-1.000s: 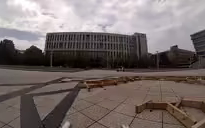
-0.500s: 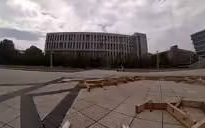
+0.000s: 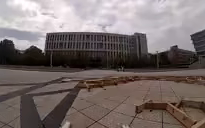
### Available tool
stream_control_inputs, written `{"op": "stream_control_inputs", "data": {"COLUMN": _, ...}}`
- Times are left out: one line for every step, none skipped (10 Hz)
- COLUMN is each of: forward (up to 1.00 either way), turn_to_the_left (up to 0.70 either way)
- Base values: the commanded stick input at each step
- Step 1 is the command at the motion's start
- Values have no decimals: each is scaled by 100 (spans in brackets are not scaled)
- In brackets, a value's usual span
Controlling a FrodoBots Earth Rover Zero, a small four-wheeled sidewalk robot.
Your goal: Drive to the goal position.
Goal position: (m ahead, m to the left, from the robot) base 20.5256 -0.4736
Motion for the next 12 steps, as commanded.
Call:
{"op": "stream_control_inputs", "data": {"forward": 6, "turn_to_the_left": 0}}
{"op": "stream_control_inputs", "data": {"forward": 6, "turn_to_the_left": 0}}
{"op": "stream_control_inputs", "data": {"forward": 7, "turn_to_the_left": 1}}
{"op": "stream_control_inputs", "data": {"forward": 6, "turn_to_the_left": 1}}
{"op": "stream_control_inputs", "data": {"forward": 6, "turn_to_the_left": 1}}
{"op": "stream_control_inputs", "data": {"forward": 6, "turn_to_the_left": 0}}
{"op": "stream_control_inputs", "data": {"forward": 6, "turn_to_the_left": 0}}
{"op": "stream_control_inputs", "data": {"forward": 6, "turn_to_the_left": 0}}
{"op": "stream_control_inputs", "data": {"forward": 6, "turn_to_the_left": 1}}
{"op": "stream_control_inputs", "data": {"forward": 6, "turn_to_the_left": 0}}
{"op": "stream_control_inputs", "data": {"forward": 6, "turn_to_the_left": 1}}
{"op": "stream_control_inputs", "data": {"forward": 6, "turn_to_the_left": 1}}
